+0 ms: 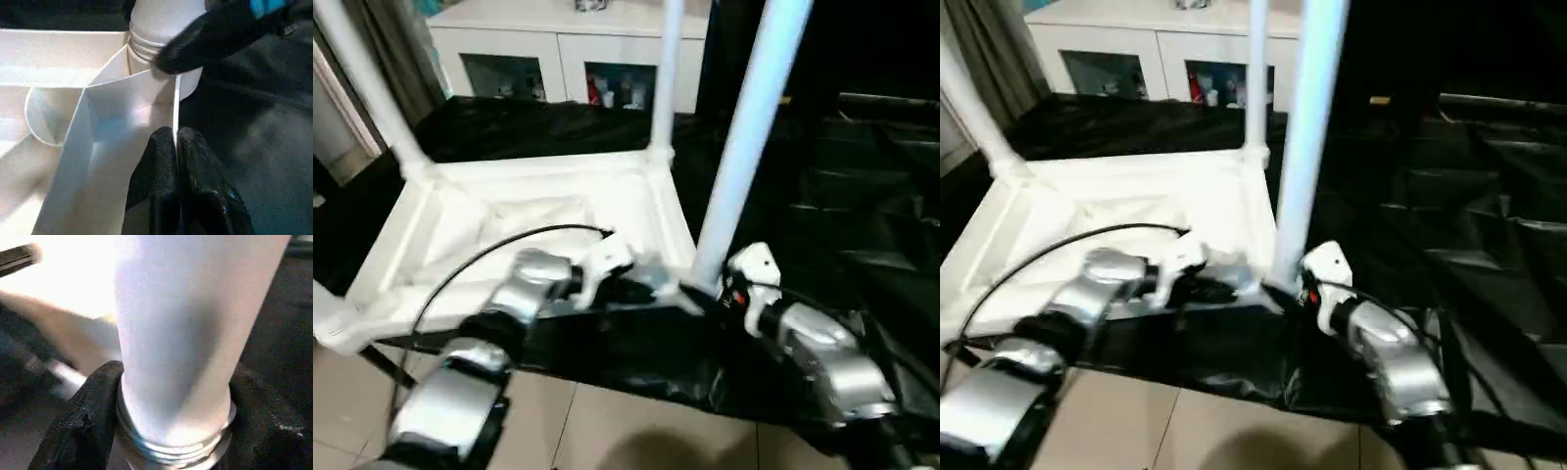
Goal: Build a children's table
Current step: Rotate leg to tighten
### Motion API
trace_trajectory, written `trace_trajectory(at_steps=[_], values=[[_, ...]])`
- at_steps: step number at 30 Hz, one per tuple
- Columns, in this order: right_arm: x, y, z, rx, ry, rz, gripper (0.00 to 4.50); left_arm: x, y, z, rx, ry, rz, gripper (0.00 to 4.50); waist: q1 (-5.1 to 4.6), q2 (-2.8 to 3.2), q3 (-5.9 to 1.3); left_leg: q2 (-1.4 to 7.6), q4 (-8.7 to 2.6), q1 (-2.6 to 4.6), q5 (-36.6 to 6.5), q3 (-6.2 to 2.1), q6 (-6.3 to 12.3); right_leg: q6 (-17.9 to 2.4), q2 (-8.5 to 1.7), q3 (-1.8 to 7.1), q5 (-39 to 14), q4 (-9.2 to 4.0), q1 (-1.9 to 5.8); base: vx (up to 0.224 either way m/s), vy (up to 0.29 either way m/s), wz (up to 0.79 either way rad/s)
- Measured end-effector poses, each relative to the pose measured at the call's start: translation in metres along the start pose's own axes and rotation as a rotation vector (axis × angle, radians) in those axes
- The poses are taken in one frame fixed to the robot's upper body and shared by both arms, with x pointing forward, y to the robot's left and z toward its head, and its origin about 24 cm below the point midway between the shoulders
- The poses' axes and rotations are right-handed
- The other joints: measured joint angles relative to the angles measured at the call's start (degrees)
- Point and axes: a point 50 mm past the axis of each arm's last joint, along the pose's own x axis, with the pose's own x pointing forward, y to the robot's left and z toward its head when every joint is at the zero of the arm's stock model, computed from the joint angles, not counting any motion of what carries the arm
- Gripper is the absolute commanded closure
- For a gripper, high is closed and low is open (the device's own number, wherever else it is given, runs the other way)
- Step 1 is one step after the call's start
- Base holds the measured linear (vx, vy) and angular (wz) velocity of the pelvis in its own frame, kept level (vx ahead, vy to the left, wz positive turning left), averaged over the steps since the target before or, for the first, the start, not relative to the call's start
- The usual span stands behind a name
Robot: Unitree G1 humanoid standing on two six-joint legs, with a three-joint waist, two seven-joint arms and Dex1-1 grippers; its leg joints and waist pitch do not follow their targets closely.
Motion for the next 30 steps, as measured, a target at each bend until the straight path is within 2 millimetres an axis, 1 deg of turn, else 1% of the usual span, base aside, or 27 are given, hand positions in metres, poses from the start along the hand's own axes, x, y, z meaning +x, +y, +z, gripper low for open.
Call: trace_trajectory(at_steps=[1, 5, 8, 12, 13, 15, 17, 18, 20, 21, 22, 23, 25, 27, 30], values=[[0.006, -0.001, 0.001, 0.021, -0.003, -0.068, 1.76, 0.007, 0.000, 0.003, -0.006, 0.001, 0.036, 4.50, -0.25, 0.00, 0.00, -0.02, -0.01, -0.03, 0.0, 0.00, 0.00, 0.0, -0.01, -0.01, 0.0, -0.04, -0.01, 0.000, 0.000, 0.00], [0.019, -0.004, 0.004, 0.052, 0.001, -0.223, 1.76, 0.024, -0.003, 0.010, -0.039, -0.002, 0.120, 4.50, -0.47, 0.03, -0.03, -0.03, 0.00, -0.01, 0.0, -0.02, 0.00, 0.0, -0.01, -0.02, 0.0, -0.09, 0.02, 0.000, 0.000, 0.00], [0.021, -0.004, 0.004, 0.030, -0.001, -0.245, 1.76, 0.028, -0.004, 0.011, -0.045, -0.005, 0.136, 4.50, -0.45, 0.26, -0.18, -0.03, -0.02, -0.02, 0.0, -0.04, 0.00, 0.0, -0.01, -0.02, 0.0, -0.09, 0.05, 0.000, 0.000, 0.00], [0.022, -0.005, 0.004, 0.005, -0.011, -0.246, 1.76, 0.029, -0.004, 0.012, -0.050, -0.006, 0.137, 4.50, -0.44, 0.40, -0.27, -0.03, -0.03, -0.03, 0.0, -0.05, 0.00, 0.0, -0.01, -0.03, 0.0, -0.09, 0.05, 0.000, 0.000, 0.00], [0.021, -0.005, 0.004, 0.005, -0.014, -0.241, 1.42, 0.029, -0.004, 0.012, -0.043, -0.007, 0.136, 4.50, -0.43, 0.41, -0.27, -0.03, -0.03, -0.03, 0.0, -0.05, 0.00, 0.0, 0.00, -0.03, 0.0, -0.09, 0.05, 0.000, 0.000, 0.00], [0.020, -0.007, 0.003, 0.006, -0.015, -0.224, 1.07, 0.029, -0.004, 0.012, -0.039, -0.008, 0.131, 4.50, -0.41, 0.42, -0.27, -0.03, -0.04, -0.04, 0.0, -0.05, 0.01, 0.0, 0.00, -0.03, 0.0, -0.09, 0.05, 0.000, 0.000, 0.00], [0.016, -0.010, 0.003, -0.009, -0.013, -0.175, 1.05, 0.028, -0.004, 0.012, -0.036, -0.009, 0.121, 4.50, -0.37, 0.41, -0.27, -0.03, -0.08, -0.04, 0.0, -0.05, 0.01, 0.0, 0.00, -0.03, 0.0, -0.07, 0.04, 0.000, 0.000, 0.00], [0.014, -0.010, 0.004, -0.018, -0.011, -0.156, 0.85, 0.027, -0.004, 0.012, -0.035, -0.011, 0.113, 4.50, -0.35, 0.41, -0.26, -0.02, -0.08, -0.05, 0.0, -0.05, 0.01, 0.0, 0.00, -0.03, 0.0, -0.03, 0.02, 0.000, 0.000, 0.00], [0.008, -0.014, 0.005, -0.067, 0.007, -0.086, 0.85, 0.023, -0.003, 0.011, -0.036, -0.012, 0.083, 4.50, -0.29, 0.44, -0.24, -0.01, -0.19, -0.11, 0.0, -0.05, 0.01, 0.0, 0.01, -0.05, 0.0, 0.00, -0.01, 0.000, 0.000, 0.00], [0.004, -0.015, 0.006, -0.089, 0.020, -0.035, 0.85, 0.018, -0.001, 0.009, -0.037, -0.008, 0.063, 4.50, -0.26, 0.44, -0.23, 0.00, -0.25, -0.15, 0.0, -0.05, 0.01, 0.1, 0.02, -0.07, 0.0, 0.00, -0.05, 0.000, 0.000, 0.00], [-0.005, -0.017, 0.006, -0.118, 0.035, 0.050, 0.85, 0.009, 0.001, 0.005, -0.032, -0.010, 0.023, 4.50, -0.20, 0.40, -0.20, 0.00, -0.39, -0.27, 0.0, -0.05, 0.02, 0.1, 0.03, -0.08, 0.0, -0.01, -0.07, 0.000, 0.000, 0.00], [-0.009, -0.015, 0.007, -0.133, 0.047, 0.115, 0.85, 0.003, 0.000, 0.002, -0.029, -0.016, -0.011, 4.50, -0.26, 0.39, -0.18, 0.04, -0.48, -0.23, 0.0, -0.04, 0.02, 0.0, 0.09, -0.08, 0.0, 0.00, -0.08, 0.000, 0.000, 0.00], [-0.013, -0.010, 0.007, -0.135, 0.048, 0.197, 0.85, -0.008, 0.002, -0.003, -0.022, -0.010, -0.055, 4.50, -0.23, 0.37, -0.16, 0.15, -0.49, -0.34, 0.0, -0.12, 0.03, -0.1, 0.20, -0.17, 0.0, 0.03, -0.20, 0.000, 0.000, 0.00], [-0.015, -0.007, 0.008, -0.146, 0.052, 0.248, 0.85, -0.013, 0.001, -0.005, -0.015, -0.014, -0.104, 4.50, 0.04, 0.39, -0.16, 0.16, -0.49, -0.44, 0.0, -0.09, 0.06, -0.2, 0.17, -0.17, -0.1, 0.04, -0.27, 0.000, 0.000, 0.00], [-0.020, -0.003, 0.009, -0.155, 0.064, 0.348, 0.85, -0.027, -0.001, -0.011, -0.016, -0.003, -0.183, 4.50, 0.39, 0.39, -0.16, 0.16, -0.40, -0.46, 0.1, 0.02, 0.20, -0.2, 0.12, -0.14, -0.2, 0.05, -0.26, 0.000, 0.000, 0.00]])
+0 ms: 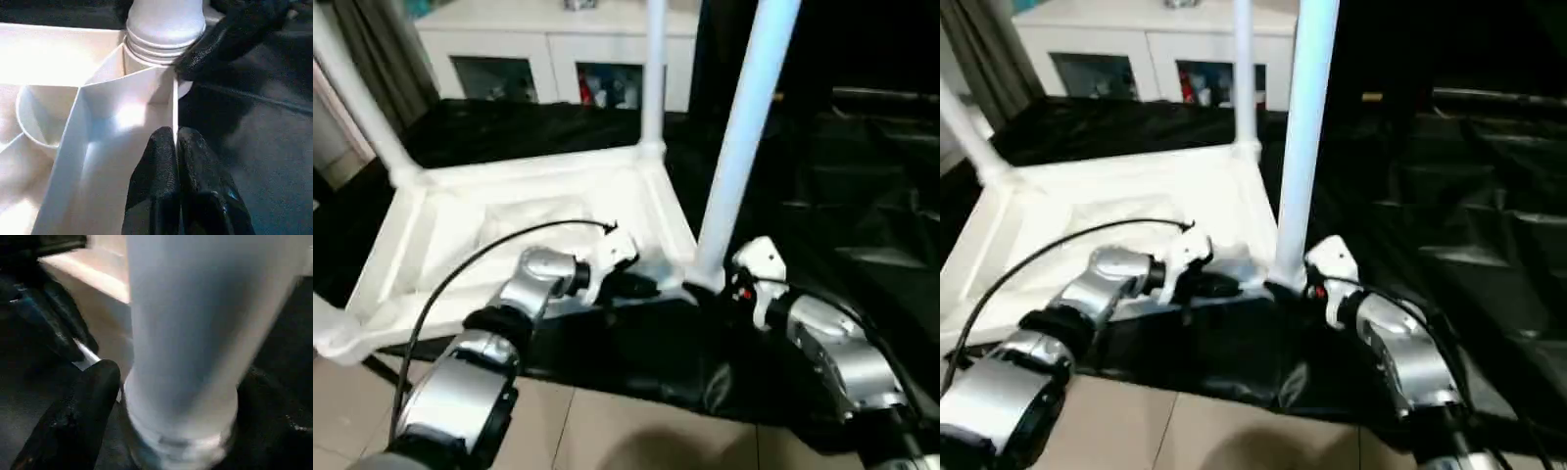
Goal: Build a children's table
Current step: Rotate leg to tighten
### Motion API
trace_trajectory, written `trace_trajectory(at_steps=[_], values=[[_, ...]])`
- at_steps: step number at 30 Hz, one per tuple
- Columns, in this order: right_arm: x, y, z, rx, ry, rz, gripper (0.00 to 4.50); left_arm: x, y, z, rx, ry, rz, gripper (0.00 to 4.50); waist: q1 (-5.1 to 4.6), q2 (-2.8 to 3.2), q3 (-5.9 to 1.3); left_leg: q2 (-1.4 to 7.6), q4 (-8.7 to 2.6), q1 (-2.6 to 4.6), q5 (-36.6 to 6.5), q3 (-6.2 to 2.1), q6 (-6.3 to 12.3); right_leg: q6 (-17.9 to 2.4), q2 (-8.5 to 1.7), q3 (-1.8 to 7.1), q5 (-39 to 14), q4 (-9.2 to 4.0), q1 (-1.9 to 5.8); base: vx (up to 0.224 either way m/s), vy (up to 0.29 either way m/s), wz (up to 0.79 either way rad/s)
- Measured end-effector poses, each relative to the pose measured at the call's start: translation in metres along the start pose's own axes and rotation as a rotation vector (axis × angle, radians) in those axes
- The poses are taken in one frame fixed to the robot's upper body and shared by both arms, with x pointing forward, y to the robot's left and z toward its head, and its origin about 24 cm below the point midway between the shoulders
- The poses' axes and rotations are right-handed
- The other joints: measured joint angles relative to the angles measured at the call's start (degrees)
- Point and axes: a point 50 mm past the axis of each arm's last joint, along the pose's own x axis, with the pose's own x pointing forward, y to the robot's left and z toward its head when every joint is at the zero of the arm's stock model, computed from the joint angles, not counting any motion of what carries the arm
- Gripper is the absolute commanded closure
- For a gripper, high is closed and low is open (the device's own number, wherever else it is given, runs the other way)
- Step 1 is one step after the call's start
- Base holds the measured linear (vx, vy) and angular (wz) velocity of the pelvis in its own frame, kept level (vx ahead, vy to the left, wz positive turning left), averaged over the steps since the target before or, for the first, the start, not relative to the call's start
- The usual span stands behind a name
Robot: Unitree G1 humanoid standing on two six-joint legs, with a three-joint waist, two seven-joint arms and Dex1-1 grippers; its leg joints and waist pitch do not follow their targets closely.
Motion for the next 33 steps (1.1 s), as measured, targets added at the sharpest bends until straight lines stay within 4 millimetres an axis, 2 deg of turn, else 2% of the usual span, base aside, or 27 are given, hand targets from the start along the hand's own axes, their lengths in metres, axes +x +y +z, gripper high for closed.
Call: trace_trajectory(at_steps=[5, 6, 8, 12, 13, 14, 23, 28, 33], values=[[0.000, 0.010, 0.000, 0.028, -0.011, 0.088, 0.85, -0.008, -0.005, -0.003, 0.011, 0.011, -0.087, 4.50, 0.90, -0.11, 0.07, -0.02, 0.14, 0.04, 0.0, 0.11, 0.07, 0.0, -0.08, 0.04, 0.0, -0.01, -0.10, 0.000, 0.000, 0.00], [0.000, 0.010, 0.000, 0.027, -0.010, 0.095, 0.85, -0.009, -0.006, -0.003, 0.013, 0.012, -0.089, 4.50, 0.91, -0.13, 0.08, -0.02, 0.14, 0.04, 0.0, 0.11, 0.06, 0.0, -0.08, 0.04, 0.0, -0.01, -0.10, 0.000, 0.000, 0.00], [0.000, 0.011, 0.000, 0.022, -0.003, 0.109, 1.18, -0.010, -0.007, -0.004, 0.013, 0.014, -0.087, 4.50, 0.91, -0.17, 0.11, -0.02, 0.14, 0.06, -0.1, 0.12, -0.02, 0.0, -0.08, 0.05, 0.0, 0.01, -0.09, 0.000, 0.000, 0.00], [0.001, 0.012, 0.000, 0.017, 0.002, 0.122, 1.30, -0.011, -0.007, -0.005, 0.013, 0.016, -0.081, 4.50, 0.91, -0.24, 0.15, -0.01, 0.14, 0.10, -0.1, 0.11, -0.15, 0.0, -0.08, 0.05, 0.0, 0.03, -0.07, 0.000, 0.000, 0.00], [0.001, 0.012, 0.000, 0.017, 0.002, 0.123, 1.54, -0.012, -0.007, -0.004, 0.013, 0.016, -0.081, 4.50, 0.91, -0.28, 0.18, -0.01, 0.14, 0.10, -0.1, 0.12, -0.15, 0.0, -0.08, 0.05, 0.0, 0.03, -0.07, 0.000, 0.000, 0.00], [0.001, 0.012, 0.000, 0.017, 0.002, 0.123, 1.59, -0.012, -0.006, -0.004, 0.013, 0.017, -0.081, 4.50, 0.91, -0.30, 0.19, -0.02, 0.14, 0.10, -0.1, 0.12, -0.15, 0.0, -0.08, 0.06, 0.0, 0.03, -0.07, 0.000, 0.000, 0.00], [0.002, 0.012, 0.000, 0.022, -0.003, 0.108, 1.76, -0.010, -0.006, -0.003, 0.008, 0.015, -0.068, 4.50, 0.90, -0.40, 0.25, -0.02, 0.17, 0.07, -0.1, 0.12, -0.13, 0.0, -0.08, 0.06, 0.0, 0.07, -0.06, 0.000, 0.000, 0.00], [0.013, 0.006, -0.005, 0.077, -0.046, -0.114, 1.76, 0.004, 0.000, 0.002, 0.019, 0.008, 0.049, 4.50, 0.44, -0.64, 0.24, -0.06, 0.20, 0.22, -0.1, 0.12, -0.18, -0.1, -0.09, 0.12, 0.0, 0.09, 0.10, 0.000, 0.000, 0.00], [0.030, -0.004, -0.005, 0.180, -0.077, -0.444, 1.77, 0.033, 0.006, 0.016, 0.009, 0.002, 0.193, 4.50, -0.39, -0.82, 0.21, -0.13, 0.23, 0.46, -0.1, 0.12, -0.19, 0.1, -0.12, 0.18, -0.1, 0.03, 0.25, 0.000, 0.000, 0.00]])
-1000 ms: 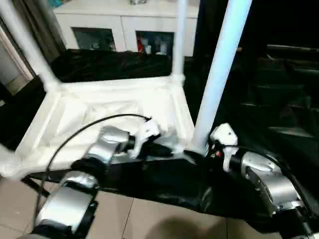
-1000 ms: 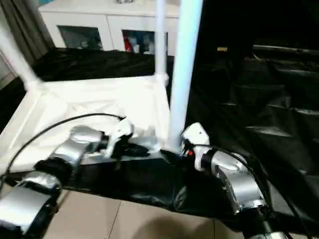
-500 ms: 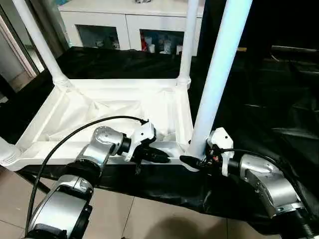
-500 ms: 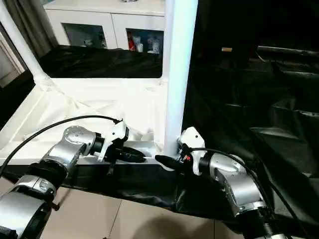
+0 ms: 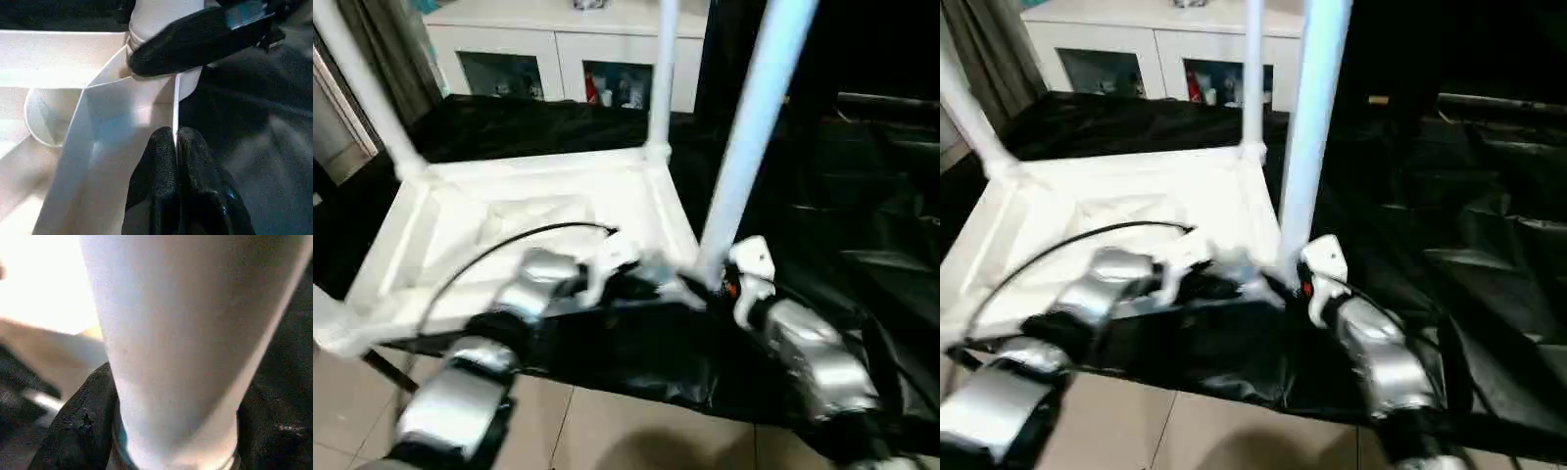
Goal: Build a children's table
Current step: Rotate leg to tighten
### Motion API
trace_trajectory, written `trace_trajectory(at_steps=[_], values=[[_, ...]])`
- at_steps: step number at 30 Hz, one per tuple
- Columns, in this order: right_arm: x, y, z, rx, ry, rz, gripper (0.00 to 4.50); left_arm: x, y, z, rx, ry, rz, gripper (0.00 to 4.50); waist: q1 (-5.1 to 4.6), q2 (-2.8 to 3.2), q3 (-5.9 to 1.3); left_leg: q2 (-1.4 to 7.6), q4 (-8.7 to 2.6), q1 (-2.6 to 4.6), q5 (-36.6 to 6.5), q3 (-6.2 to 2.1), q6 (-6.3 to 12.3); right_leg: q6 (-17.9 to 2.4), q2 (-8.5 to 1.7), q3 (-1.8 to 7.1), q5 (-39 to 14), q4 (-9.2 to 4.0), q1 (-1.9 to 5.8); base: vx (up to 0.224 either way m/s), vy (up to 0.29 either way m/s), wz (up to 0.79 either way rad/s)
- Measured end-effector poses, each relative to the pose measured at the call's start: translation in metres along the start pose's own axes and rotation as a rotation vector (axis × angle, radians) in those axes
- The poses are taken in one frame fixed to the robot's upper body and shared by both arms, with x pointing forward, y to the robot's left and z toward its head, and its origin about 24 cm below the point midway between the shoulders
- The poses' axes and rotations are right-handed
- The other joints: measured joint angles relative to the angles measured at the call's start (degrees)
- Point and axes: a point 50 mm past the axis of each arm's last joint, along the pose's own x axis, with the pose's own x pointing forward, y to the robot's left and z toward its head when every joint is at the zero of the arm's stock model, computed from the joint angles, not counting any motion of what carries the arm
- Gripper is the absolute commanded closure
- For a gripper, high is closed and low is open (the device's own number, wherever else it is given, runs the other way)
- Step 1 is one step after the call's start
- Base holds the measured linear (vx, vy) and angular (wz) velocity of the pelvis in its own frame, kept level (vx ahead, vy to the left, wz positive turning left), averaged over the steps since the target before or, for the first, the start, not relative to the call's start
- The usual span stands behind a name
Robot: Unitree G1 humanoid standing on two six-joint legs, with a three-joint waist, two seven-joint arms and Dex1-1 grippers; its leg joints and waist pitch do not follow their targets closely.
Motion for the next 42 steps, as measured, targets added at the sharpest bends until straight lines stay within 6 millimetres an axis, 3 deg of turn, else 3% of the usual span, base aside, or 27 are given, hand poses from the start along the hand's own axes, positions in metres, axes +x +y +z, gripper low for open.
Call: trace_trajectory(at_steps=[4, 9, 12, 18, 26, 33, 34, 38, 42], values=[[0.011, -0.003, 0.004, 0.035, 0.005, -0.174, 1.77, 0.018, -0.003, 0.009, -0.014, -0.002, 0.074, 4.50, -0.09, 0.07, -0.07, -0.02, 0.00, -0.02, 0.0, -0.01, 0.00, 0.0, -0.01, 0.02, 0.0, 0.00, 0.05, 0.000, 0.000, 0.00], [0.015, -0.004, 0.004, 0.029, 0.001, -0.205, 1.77, 0.023, -0.003, 0.010, -0.022, -0.001, 0.092, 4.50, -0.08, 0.19, -0.16, -0.02, 0.00, -0.03, 0.0, -0.02, 0.00, 0.0, -0.01, 0.00, 0.0, -0.02, 0.09, 0.000, 0.000, 0.00], [0.014, -0.005, 0.005, 0.012, -0.004, -0.200, 1.07, 0.023, -0.003, 0.011, -0.018, -0.003, 0.091, 4.50, -0.03, 0.22, -0.17, -0.02, 0.00, -0.06, 0.0, -0.02, 0.00, 0.0, -0.01, -0.01, 0.0, -0.02, 0.08, 0.000, 0.000, 0.00], [0.008, -0.009, 0.006, -0.063, 0.006, -0.083, 0.88, 0.018, -0.002, 0.009, -0.016, -0.007, 0.062, 4.50, -0.14, 0.21, -0.15, 0.00, -0.03, -0.11, 0.0, -0.02, 0.01, 0.0, -0.01, -0.02, 0.0, -0.01, 0.01, 0.000, 0.000, 0.00], [-0.018, -0.006, 0.007, -0.138, 0.026, 0.281, 0.88, -0.019, 0.003, -0.009, 0.007, -0.014, -0.093, 4.50, -0.10, 0.40, -0.16, 0.12, -0.31, -0.34, 0.1, -0.04, 0.19, 0.0, 0.12, -0.08, 0.0, 0.02, -0.12, 0.000, 0.000, 0.00], [-0.024, 0.003, 0.016, -0.149, 0.002, 0.445, 0.88, -0.035, 0.002, -0.016, 0.010, 0.000, -0.190, 4.50, 0.51, 0.40, -0.15, 0.10, -0.11, -0.33, 0.1, 0.03, 0.17, 0.0, 0.03, -0.06, 0.0, 0.01, -0.20, 0.000, 0.000, 0.00], [-0.024, 0.004, 0.016, -0.141, 0.001, 0.458, 1.12, -0.036, 0.002, -0.017, 0.009, 0.001, -0.194, 4.50, 0.58, 0.40, -0.15, 0.10, -0.11, -0.33, 0.1, 0.04, 0.13, 0.0, 0.03, -0.06, 0.0, 0.01, -0.20, 0.000, 0.000, 0.00], [-0.026, 0.004, 0.017, -0.124, -0.002, 0.480, 1.27, -0.039, 0.002, -0.018, 0.006, 0.004, -0.210, 4.50, 0.83, 0.40, -0.15, 0.11, -0.13, -0.33, 0.0, 0.04, 0.03, 0.0, 0.04, -0.06, 0.0, 0.03, -0.20, 0.000, 0.000, 0.00], [-0.028, 0.004, 0.016, -0.124, 0.006, 0.491, 1.69, -0.040, 0.001, -0.018, 0.006, 0.005, -0.223, 4.50, 0.99, 0.40, -0.15, 0.11, -0.13, -0.33, 0.0, 0.04, 0.03, 0.0, 0.04, -0.06, 0.0, 0.03, -0.19, 0.000, 0.000, 0.00]])
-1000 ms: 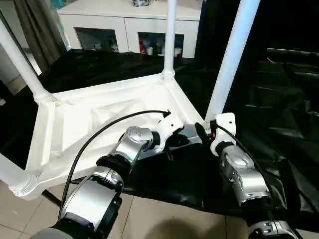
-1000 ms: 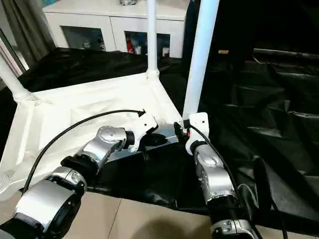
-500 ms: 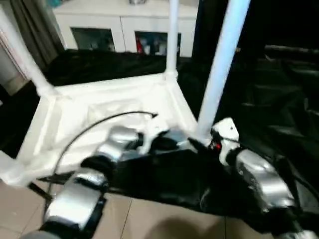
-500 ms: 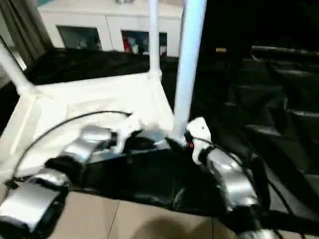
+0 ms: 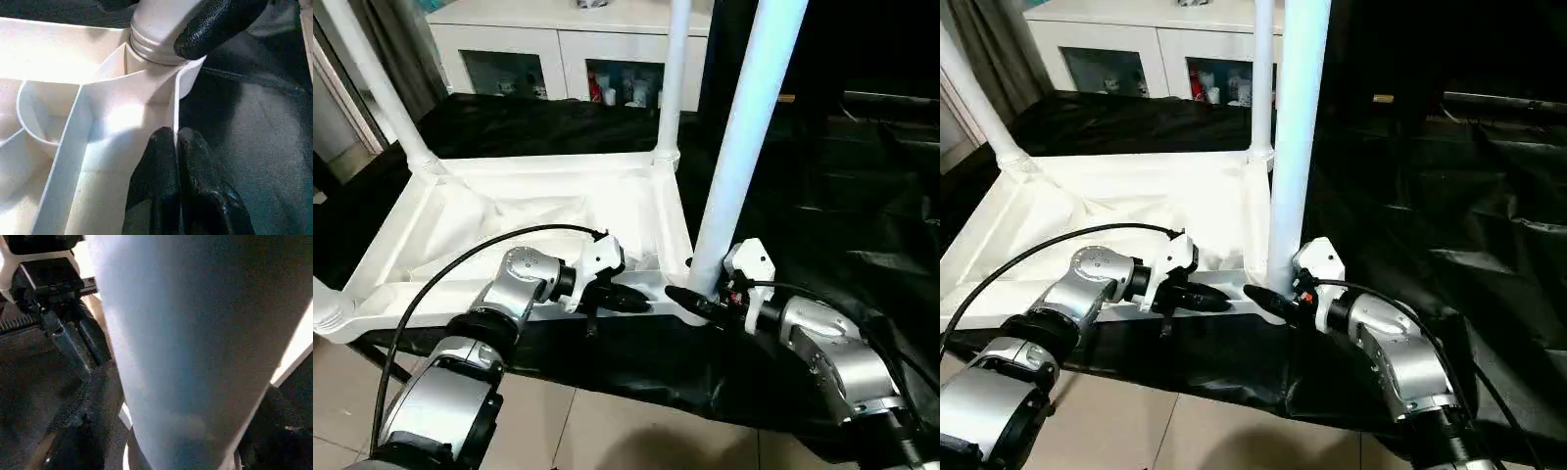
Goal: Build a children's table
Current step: Rotate leg to tighten
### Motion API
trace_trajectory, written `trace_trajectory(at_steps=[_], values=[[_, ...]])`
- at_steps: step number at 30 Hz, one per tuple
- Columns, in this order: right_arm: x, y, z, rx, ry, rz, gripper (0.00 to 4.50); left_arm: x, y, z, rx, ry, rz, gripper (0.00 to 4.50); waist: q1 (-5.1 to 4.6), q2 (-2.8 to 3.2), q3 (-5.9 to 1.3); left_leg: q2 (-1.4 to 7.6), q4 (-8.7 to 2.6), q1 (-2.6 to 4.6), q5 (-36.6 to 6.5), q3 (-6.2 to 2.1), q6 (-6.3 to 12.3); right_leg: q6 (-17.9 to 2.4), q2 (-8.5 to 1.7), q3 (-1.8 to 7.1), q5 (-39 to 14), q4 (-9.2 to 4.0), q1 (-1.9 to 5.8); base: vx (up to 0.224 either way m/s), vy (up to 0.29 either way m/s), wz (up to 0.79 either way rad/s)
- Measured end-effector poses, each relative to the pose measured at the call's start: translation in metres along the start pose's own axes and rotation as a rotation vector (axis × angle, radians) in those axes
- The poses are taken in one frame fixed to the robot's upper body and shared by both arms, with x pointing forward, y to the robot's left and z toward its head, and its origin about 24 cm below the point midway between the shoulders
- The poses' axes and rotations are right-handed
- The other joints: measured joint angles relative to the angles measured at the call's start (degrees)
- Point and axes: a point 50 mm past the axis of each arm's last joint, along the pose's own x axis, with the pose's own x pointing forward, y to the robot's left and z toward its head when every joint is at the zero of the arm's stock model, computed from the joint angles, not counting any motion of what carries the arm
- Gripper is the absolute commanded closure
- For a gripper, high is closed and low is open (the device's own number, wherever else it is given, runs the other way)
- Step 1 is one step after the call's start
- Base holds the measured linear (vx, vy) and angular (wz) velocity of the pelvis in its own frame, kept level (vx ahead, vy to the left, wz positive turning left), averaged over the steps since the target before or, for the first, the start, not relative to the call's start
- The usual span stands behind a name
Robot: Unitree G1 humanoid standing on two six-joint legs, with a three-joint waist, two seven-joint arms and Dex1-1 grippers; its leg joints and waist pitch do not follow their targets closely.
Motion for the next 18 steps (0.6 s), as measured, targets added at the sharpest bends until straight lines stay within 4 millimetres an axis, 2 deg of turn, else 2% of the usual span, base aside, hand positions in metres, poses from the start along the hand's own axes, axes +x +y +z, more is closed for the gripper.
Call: trace_trajectory(at_steps=[8, 11, 13, 18], values=[[-0.004, -0.001, 0.000, -0.010, 0.011, 0.008, 2.32, 0.001, -0.001, 0.000, 0.000, 0.000, -0.012, 4.50, 0.29, 0.02, -0.01, 0.00, 0.00, 0.05, 0.0, 0.00, 0.00, 0.0, 0.00, 0.00, 0.0, 0.00, 0.00, 0.000, 0.000, 0.00], [-0.003, -0.001, 0.000, -0.008, 0.009, 0.005, 2.36, 0.001, -0.001, 0.000, 0.000, 0.000, -0.011, 4.50, 0.28, 0.02, -0.01, 0.00, 0.00, 0.06, 0.0, 0.00, 0.00, 0.0, 0.00, 0.00, 0.0, 0.00, 0.02, 0.000, 0.000, 0.00], [0.001, -0.001, -0.001, 0.009, -0.007, -0.036, 2.41, 0.003, 0.000, 0.000, -0.001, -0.003, 0.006, 4.50, 0.23, 0.00, -0.01, 0.00, 0.00, 0.06, 0.0, 0.00, 0.00, 0.0, 0.00, 0.00, 0.0, 0.02, 0.09, 0.000, 0.000, 0.00], [0.013, -0.008, -0.004, 0.038, -0.023, -0.230, 2.45, 0.014, 0.005, 0.004, 0.006, -0.007, 0.116, 4.50, -0.62, -0.21, -0.02, -0.07, 0.03, 0.31, 0.0, 0.00, -0.03, 0.1, -0.04, 0.04, -0.1, -0.03, 0.23, 0.000, 0.000, 0.00]])
